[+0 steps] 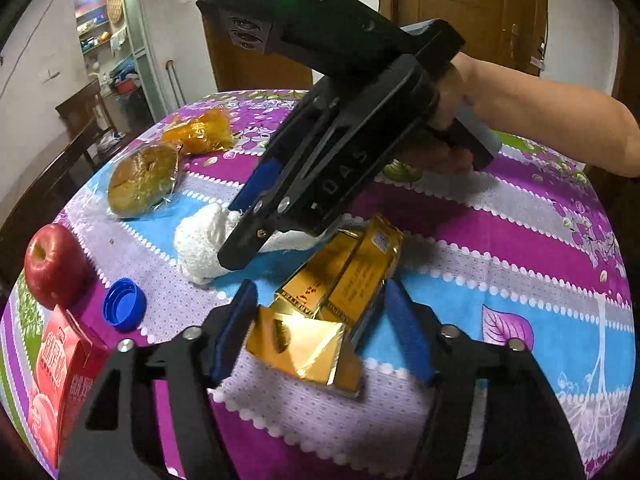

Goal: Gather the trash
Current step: 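Grasp the gold cigarette box with the left gripper while the right grasps the white towel, then lift the gold box and white towel and carry both over the green bin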

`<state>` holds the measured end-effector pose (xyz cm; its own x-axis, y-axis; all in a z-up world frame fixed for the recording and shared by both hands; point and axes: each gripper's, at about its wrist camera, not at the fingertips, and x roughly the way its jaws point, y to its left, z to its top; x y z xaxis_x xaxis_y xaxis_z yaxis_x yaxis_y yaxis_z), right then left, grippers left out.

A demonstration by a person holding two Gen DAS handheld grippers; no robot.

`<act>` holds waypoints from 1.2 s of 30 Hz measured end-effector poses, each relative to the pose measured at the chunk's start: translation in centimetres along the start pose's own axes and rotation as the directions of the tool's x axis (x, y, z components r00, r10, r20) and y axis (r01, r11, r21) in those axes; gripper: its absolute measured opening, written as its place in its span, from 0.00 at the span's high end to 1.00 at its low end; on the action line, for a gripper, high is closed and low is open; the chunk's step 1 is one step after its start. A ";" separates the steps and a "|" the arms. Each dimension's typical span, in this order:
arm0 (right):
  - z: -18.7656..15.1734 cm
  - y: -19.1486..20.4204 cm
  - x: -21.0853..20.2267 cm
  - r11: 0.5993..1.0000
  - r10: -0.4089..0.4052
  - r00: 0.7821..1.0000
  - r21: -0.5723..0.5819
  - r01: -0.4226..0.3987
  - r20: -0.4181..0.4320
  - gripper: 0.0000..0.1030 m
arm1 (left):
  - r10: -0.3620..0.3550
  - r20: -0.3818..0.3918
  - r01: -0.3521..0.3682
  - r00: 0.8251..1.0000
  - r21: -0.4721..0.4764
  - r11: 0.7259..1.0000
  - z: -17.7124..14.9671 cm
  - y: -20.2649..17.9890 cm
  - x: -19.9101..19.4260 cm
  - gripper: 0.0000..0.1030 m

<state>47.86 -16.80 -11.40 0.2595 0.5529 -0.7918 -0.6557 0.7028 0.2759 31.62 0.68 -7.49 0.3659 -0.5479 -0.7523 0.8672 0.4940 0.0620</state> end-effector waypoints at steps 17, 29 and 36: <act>-7.1 5.5 -12.4 0.970 -0.231 0.929 0.140 0.198 0.290 0.73 | 0.301 0.091 -0.286 0.949 -0.149 0.947 -0.6 -6.8 -7.2 0.91; -18.1 11.4 -18.1 0.937 -0.322 0.887 0.248 0.247 0.331 0.73 | 0.549 -0.050 -0.518 0.834 -0.411 0.750 -1.5 -10.1 -10.3 0.91; -21.7 14.1 -17.8 0.930 -0.321 0.893 0.283 0.234 0.315 0.73 | 0.631 -0.115 -0.601 0.767 -0.472 0.645 -0.7 -11.9 -10.4 0.91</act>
<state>18.61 -26.46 -5.21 0.6656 0.4095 -0.6239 -0.3484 0.9098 0.2255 17.26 0.99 -0.84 0.7891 -0.0306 -0.6135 0.1798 0.9665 0.1831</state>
